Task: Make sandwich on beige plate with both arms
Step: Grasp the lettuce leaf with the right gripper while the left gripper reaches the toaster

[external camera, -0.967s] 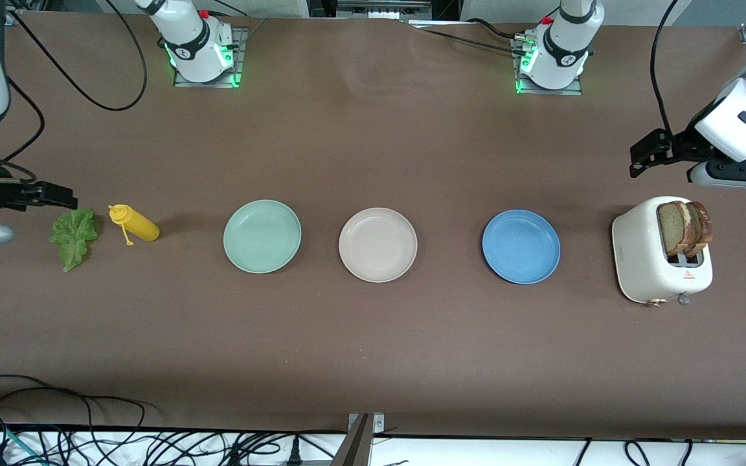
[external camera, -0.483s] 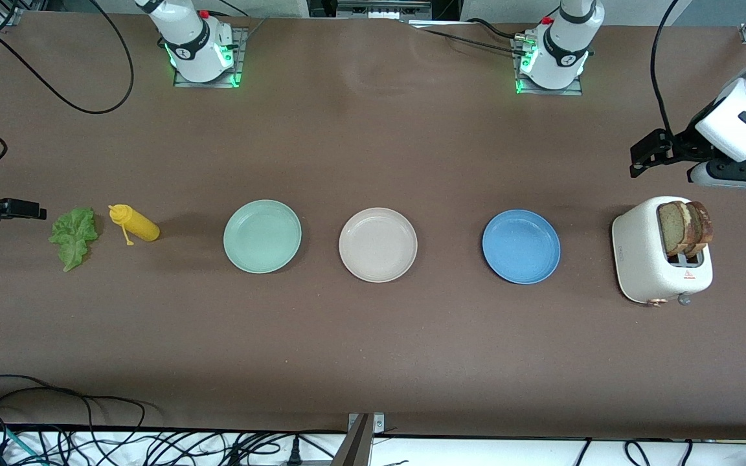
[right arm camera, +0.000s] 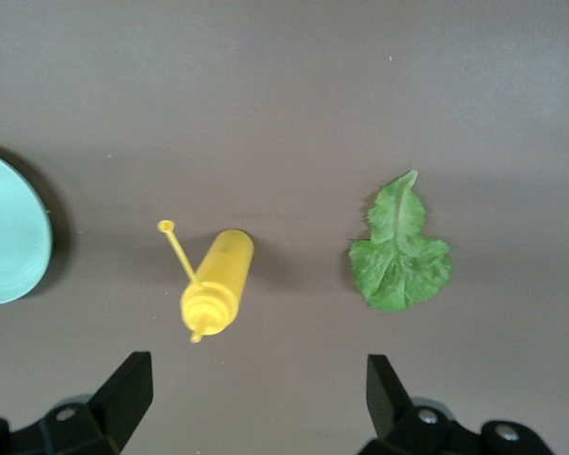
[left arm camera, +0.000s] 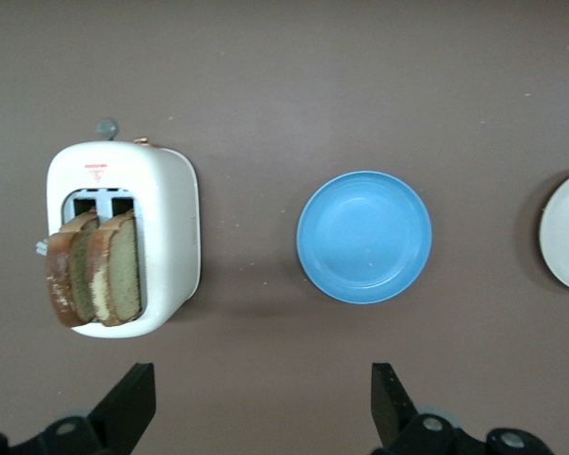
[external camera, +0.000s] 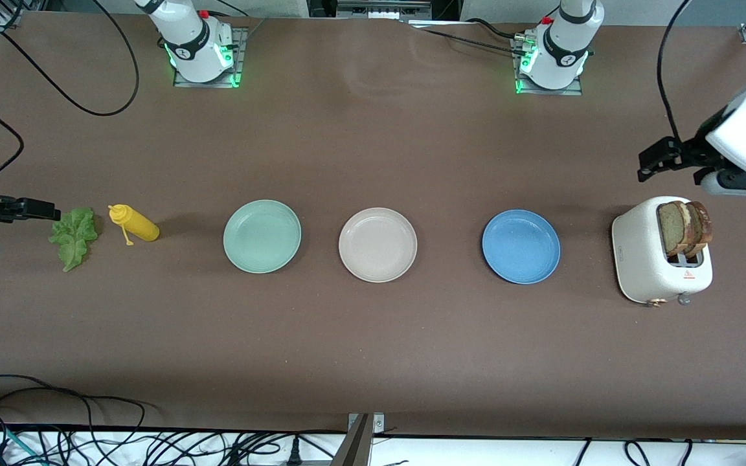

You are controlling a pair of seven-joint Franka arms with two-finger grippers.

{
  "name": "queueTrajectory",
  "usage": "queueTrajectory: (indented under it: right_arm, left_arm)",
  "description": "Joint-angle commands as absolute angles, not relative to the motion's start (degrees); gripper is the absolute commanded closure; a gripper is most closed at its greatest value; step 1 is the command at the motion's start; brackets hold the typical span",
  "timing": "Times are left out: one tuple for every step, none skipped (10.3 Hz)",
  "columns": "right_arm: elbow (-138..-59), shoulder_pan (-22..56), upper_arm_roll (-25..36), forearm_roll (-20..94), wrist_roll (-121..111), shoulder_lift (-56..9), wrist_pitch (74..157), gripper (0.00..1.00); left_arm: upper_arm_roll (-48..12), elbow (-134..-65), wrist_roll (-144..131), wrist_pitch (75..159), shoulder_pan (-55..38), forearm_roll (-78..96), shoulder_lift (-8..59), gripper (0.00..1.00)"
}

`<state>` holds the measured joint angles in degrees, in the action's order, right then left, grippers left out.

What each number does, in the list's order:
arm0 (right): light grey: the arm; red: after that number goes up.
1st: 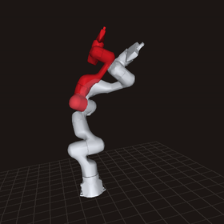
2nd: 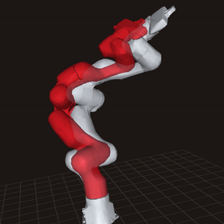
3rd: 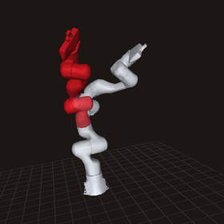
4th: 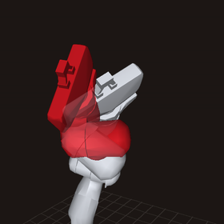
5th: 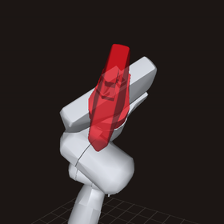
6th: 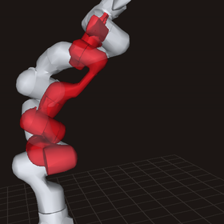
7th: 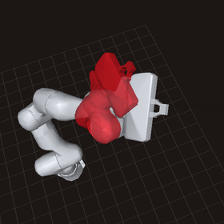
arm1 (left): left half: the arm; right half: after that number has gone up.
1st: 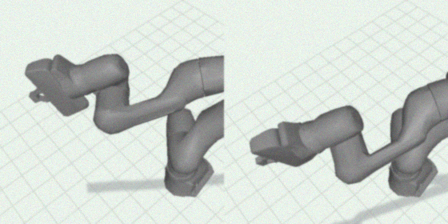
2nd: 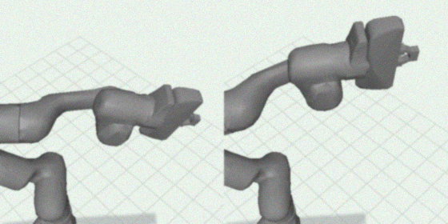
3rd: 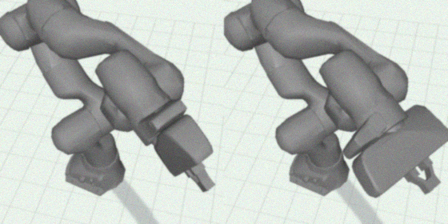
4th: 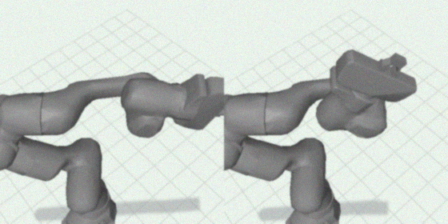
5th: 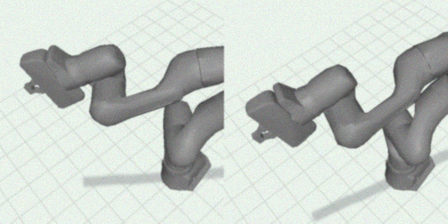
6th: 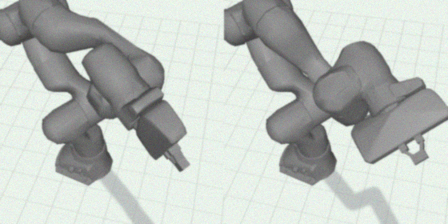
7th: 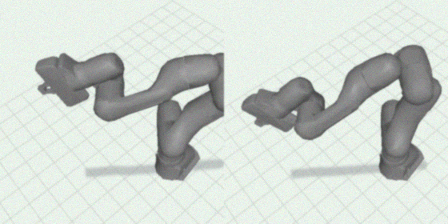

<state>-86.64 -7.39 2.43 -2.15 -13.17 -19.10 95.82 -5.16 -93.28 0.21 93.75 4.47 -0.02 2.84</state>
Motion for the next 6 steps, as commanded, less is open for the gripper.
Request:
queueTrajectory:
  right_arm:
    - [-87.01, -8.52, 2.72, -5.17, -14.05, -18.98, 96.49, 0.0]
    - [-87.27, -8.53, 2.81, -8.49, -14.76, -20.46, 97.37, 0.0]
    - [-87.19, -9.31, 2.9, -10.27, -14.85, -21.61, 98.17, 0.0]
    - [-87.45, -9.49, 2.9, -12.28, -15.03, -23.01, 99.74, 0.0]
    - [-87.63, -9.93, 2.9, -12.65, -14.94, -24.25, 100.1, 0.0]
    - [-87.89, -10.11, 2.9, -13.09, -15.03, -25.48, 101.76, 0.0]
  left_arm:
    - [-5.19, -93.16, 4.47, 94.56, 5.89, -5.15, 5.18, 0.0]
    - [-5.19, -93.34, 4.57, 94.92, 5.98, -6.23, 5.97, 0.0]
    - [-5.19, -93.51, 5.35, 95.01, 7.11, -6.24, 7.11, 0.0]
    - [-5.27, -93.6, 8.32, 95.79, 8.51, -6.24, 8.51, 0.0]
    - [-5.27, -94.65, 12.0, 98.85, 10.35, -6.24, 9.4, 0.0]
    - [-5.27, -96.83, 14.39, 101.84, 12.02, -6.15, 9.93, 0.0]
